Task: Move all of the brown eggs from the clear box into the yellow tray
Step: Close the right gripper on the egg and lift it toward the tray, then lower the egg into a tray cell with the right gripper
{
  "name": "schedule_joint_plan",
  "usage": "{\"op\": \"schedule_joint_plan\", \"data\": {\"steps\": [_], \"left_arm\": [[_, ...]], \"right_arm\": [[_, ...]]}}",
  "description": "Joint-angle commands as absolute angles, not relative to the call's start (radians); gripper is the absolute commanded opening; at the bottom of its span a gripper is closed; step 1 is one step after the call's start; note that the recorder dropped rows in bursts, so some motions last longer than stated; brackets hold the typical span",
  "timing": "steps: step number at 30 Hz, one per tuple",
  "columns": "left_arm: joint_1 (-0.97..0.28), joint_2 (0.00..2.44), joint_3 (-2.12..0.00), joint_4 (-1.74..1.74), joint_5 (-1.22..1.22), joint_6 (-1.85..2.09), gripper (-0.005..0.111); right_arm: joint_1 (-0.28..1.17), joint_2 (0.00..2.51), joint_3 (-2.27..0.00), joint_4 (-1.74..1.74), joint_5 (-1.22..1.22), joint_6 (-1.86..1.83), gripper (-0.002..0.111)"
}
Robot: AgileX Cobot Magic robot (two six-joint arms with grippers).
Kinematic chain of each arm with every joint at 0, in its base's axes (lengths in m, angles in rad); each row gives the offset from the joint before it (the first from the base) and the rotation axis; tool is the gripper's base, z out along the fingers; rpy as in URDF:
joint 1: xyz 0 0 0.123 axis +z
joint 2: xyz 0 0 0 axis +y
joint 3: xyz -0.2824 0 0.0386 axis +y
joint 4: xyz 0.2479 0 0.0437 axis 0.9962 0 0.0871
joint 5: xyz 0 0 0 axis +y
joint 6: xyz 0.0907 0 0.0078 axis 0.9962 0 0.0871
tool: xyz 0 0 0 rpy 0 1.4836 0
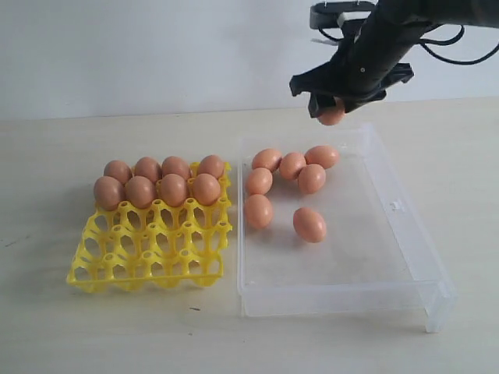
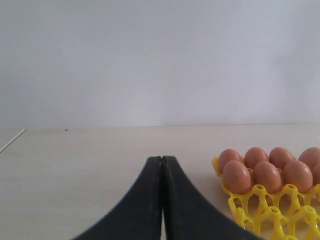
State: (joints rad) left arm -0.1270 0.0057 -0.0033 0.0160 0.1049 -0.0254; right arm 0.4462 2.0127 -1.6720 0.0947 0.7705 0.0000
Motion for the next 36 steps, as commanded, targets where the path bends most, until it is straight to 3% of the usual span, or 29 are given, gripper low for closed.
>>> {"op": "schedule_joint_plan", "data": {"steps": [1, 12, 17, 26, 36], "left_arm": [[-0.13, 0.0, 0.0, 0.009, 0.103, -0.029, 0.0], [-0.13, 0.0, 0.0, 0.009, 0.103, -0.029, 0.0], [-0.13, 0.0, 0.0, 0.009, 0.103, -0.029, 0.0], [-0.13, 0.0, 0.0, 0.009, 0.103, -0.029, 0.0], [-0.13, 0.0, 0.0, 0.009, 0.103, -0.029, 0.0]], "right_arm": [[0.471, 1.965, -1.675, 0.367, 0.815, -0.216, 0.0], [0.705, 2.001, -1.673, 0.486, 0.849, -0.295, 0.0], [0.81, 2.041, -1.673, 0.497, 0.65, -0.313, 0.0], [0.988, 2.201, -1.671, 0.497, 0.0, -0.467, 0.0], [1.023, 2.264, -1.671, 0.49, 0.026, -0.375, 0.0]]}}
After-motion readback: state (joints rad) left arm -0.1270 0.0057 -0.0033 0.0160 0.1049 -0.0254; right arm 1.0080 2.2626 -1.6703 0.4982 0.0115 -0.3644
